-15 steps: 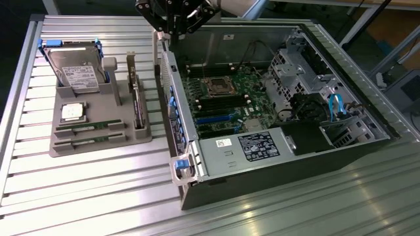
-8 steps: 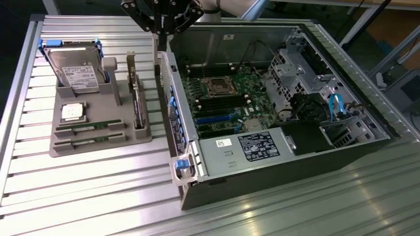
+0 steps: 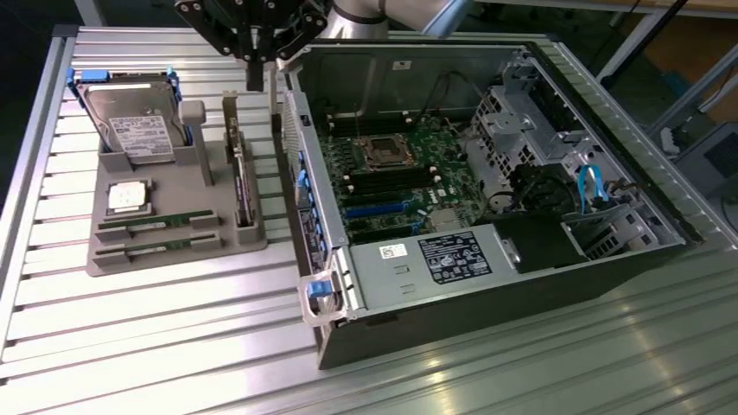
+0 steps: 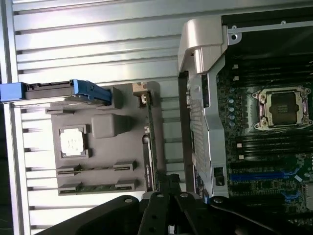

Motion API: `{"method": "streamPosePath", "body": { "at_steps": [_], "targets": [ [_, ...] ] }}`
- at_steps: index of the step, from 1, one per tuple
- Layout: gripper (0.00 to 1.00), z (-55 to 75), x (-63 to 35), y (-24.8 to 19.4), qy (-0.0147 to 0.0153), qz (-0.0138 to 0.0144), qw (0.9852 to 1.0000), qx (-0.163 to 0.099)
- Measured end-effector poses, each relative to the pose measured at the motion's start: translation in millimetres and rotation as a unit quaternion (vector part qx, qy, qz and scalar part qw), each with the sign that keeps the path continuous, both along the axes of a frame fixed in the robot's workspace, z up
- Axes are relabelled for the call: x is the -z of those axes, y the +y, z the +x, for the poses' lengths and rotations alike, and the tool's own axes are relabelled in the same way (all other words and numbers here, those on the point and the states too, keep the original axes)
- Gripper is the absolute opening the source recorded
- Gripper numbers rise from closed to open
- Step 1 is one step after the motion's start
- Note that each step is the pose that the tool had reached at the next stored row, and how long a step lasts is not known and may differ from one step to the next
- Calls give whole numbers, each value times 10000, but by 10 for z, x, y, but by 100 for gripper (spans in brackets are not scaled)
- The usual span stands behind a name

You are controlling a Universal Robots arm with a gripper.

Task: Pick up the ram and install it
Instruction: 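Reach for the ram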

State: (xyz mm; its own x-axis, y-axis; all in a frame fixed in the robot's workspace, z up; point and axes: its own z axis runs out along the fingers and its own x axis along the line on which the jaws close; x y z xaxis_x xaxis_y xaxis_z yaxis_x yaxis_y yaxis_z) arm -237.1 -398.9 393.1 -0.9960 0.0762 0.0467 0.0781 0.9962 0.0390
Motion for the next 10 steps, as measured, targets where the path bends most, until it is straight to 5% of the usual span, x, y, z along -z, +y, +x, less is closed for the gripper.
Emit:
{"method": "streamPosePath", "body": {
  "at_steps": [5,8,10],
  "targets": [
    [10,-143,2,0,62,1,10000,0],
    [10,-153,0,0,61,0,10000,0],
    [10,-199,1,4,29,-12,10000,-3]
  ]
}}
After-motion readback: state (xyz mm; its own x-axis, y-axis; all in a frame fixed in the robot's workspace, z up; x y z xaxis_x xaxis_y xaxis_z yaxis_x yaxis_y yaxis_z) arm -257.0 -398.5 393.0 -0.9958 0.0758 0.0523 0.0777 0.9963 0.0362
